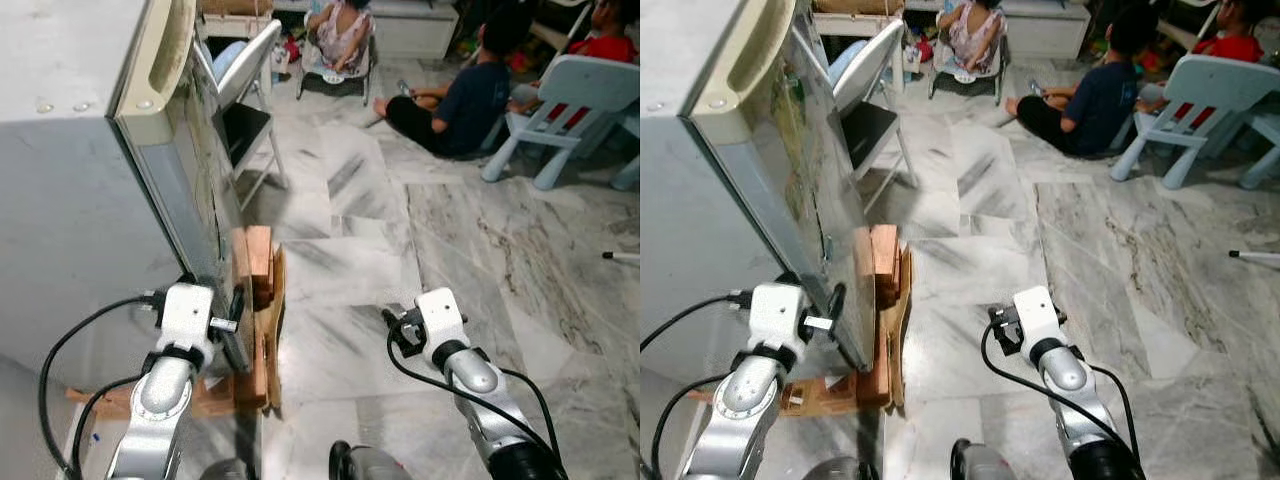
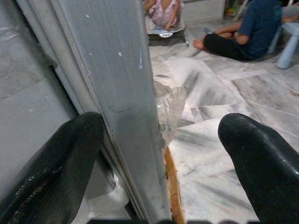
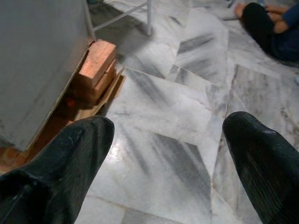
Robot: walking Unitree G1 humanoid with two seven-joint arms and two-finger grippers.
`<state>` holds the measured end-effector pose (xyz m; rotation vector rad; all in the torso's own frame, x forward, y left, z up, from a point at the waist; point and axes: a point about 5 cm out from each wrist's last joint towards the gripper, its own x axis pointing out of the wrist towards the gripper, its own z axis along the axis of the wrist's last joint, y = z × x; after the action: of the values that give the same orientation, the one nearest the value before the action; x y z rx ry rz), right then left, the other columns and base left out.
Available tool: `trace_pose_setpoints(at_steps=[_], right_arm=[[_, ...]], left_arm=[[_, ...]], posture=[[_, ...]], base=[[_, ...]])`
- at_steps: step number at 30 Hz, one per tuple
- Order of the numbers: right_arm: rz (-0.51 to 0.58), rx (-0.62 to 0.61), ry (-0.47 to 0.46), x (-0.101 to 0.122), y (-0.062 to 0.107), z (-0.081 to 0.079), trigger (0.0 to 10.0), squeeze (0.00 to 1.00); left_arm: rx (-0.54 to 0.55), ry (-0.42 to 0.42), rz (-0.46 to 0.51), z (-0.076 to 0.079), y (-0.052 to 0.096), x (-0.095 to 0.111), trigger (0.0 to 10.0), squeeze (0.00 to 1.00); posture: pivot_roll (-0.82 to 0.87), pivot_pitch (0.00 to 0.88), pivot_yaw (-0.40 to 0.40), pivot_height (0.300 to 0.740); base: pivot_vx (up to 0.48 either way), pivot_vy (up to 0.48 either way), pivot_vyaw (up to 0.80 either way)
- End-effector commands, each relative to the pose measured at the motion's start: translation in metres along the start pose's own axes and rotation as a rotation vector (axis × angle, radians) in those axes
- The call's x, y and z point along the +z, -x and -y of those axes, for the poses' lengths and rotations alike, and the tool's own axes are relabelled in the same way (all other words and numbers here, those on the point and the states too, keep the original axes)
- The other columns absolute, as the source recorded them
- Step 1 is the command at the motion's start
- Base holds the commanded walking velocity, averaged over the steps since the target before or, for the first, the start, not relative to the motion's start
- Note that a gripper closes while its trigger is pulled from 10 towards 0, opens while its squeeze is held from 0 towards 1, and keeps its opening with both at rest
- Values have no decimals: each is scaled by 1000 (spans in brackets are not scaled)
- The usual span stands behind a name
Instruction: Restocking fridge
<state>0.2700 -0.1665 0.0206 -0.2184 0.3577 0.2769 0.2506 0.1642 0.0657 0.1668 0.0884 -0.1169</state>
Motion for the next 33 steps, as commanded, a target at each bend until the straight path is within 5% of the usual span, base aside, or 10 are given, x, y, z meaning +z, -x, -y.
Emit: trace_pose_setpoints(at_steps=[1,8,10,14,18,20,23,27,31,33], right_arm=[[12,8,10,5,0,-1,10000,0],[-49,30,35,-4,1,-2,10000,0],[-138,70,85,-16,3,-2,10000,0],[-247,208,104,-34,15,-7,10000,0],[-261,213,107,-36,16,-5,10000,0],[-259,209,105,-34,14,-5,10000,0],[-256,215,112,-33,13,-8,10000,0],[-255,229,121,-32,14,-10,10000,0],[-254,232,117,-33,14,-12,10000,0],[-252,233,117,-32,13,-13,10000,0]], left_arm=[[-10,-10,0,1,-3,0,10000,0],[-74,-38,34,6,-11,10,10000,0],[-109,-60,67,9,-23,21,10000,0],[-205,-42,208,32,-60,77,10000,0],[-453,-19,313,90,-66,119,10000,0],[-658,-6,363,140,-50,134,10000,0],[-732,8,363,159,-43,133,10000,0],[-676,5,347,152,-51,130,10000,0],[-470,8,319,98,-61,118,10000,0],[-434,11,309,87,-60,112,10000,0]], posture=[[8,92,-40,740],[19,94,-44,740],[29,91,-49,740],[31,88,-50,740],[27,80,-43,740],[19,75,-35,740],[10,73,-29,740],[7,74,-27,740],[17,76,-24,740],[27,74,-22,740]], base=[[0,0,0],[0,0,0],[0,0,0],[0,0,0],[0,0,0],[0,0,0],[0,0,0],[0,0,0],[0,0,0],[0,0,0]])
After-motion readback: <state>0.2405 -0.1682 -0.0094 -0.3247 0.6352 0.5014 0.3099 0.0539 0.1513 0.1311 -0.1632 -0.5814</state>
